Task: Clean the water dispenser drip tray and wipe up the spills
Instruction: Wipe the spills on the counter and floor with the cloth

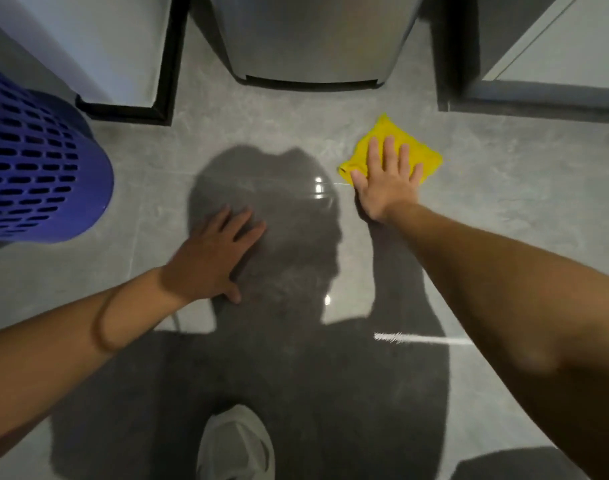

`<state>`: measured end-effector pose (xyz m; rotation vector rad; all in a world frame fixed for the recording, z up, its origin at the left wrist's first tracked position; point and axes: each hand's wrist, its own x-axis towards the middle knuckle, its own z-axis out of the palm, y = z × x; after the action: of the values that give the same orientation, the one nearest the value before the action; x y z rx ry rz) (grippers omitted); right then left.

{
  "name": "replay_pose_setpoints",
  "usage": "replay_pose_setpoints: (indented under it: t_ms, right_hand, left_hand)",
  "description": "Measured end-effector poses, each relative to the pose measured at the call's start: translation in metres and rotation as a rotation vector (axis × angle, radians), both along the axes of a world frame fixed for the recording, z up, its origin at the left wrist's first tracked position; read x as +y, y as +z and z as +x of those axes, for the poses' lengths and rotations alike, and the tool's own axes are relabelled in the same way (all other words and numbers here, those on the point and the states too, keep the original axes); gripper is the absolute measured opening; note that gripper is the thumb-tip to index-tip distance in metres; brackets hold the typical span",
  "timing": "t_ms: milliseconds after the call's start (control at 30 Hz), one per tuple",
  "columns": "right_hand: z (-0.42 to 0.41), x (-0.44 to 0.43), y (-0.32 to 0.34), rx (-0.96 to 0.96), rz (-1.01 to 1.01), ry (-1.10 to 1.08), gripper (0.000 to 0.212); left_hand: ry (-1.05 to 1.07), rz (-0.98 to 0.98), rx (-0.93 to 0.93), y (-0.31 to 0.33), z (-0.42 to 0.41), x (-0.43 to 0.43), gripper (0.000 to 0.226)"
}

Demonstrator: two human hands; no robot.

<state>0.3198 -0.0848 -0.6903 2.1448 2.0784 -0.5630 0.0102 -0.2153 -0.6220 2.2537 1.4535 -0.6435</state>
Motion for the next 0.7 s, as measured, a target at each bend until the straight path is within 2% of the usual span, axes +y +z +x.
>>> replay_pose_setpoints:
  t_ms: [100, 167, 233, 333, 467, 567, 700]
  right_hand:
    - [-0.057, -0.027, 0.007, 0.042, 0.136, 0.206, 0.060]
    - [-0.066, -0.065, 0.016, 0.043, 0.244, 0.254, 0.042]
    - [-0.057, -0.103, 0.022, 0.051, 0.257, 0.247, 0.028]
    - [-0.033, -0.149, 0.041, 0.013, -0.033, 0.220, 0.035]
    - [0.007, -0.197, 0.105, 0.167, -0.434, -0.034, 0.030]
    - [0.026, -0.217, 0.186, 0.269, -0.568, -0.328, 0.020]
    - [0.038, -0.234, 0.326, 0.364, -0.584, -0.519, 0.021]
  left_hand:
    - [-0.009, 0.006, -0.001, -0.003, -0.001, 0.002, 0.147]
    - [-0.006, 0.007, 0.012, -0.005, 0.000, 0.003, 0.148]
    - [0.003, 0.004, 0.030, -0.004, 0.003, 0.003, 0.148]
    - [0.028, -0.045, 0.072, 0.015, 0.015, 0.001, 0.140]
    - [0.161, -0.225, 0.029, 0.069, 0.029, -0.018, 0.103]
    - [0.282, -0.371, -0.054, 0.134, 0.034, -0.035, 0.081]
    - [0.488, -0.536, -0.041, 0.259, 0.039, -0.045, 0.062]
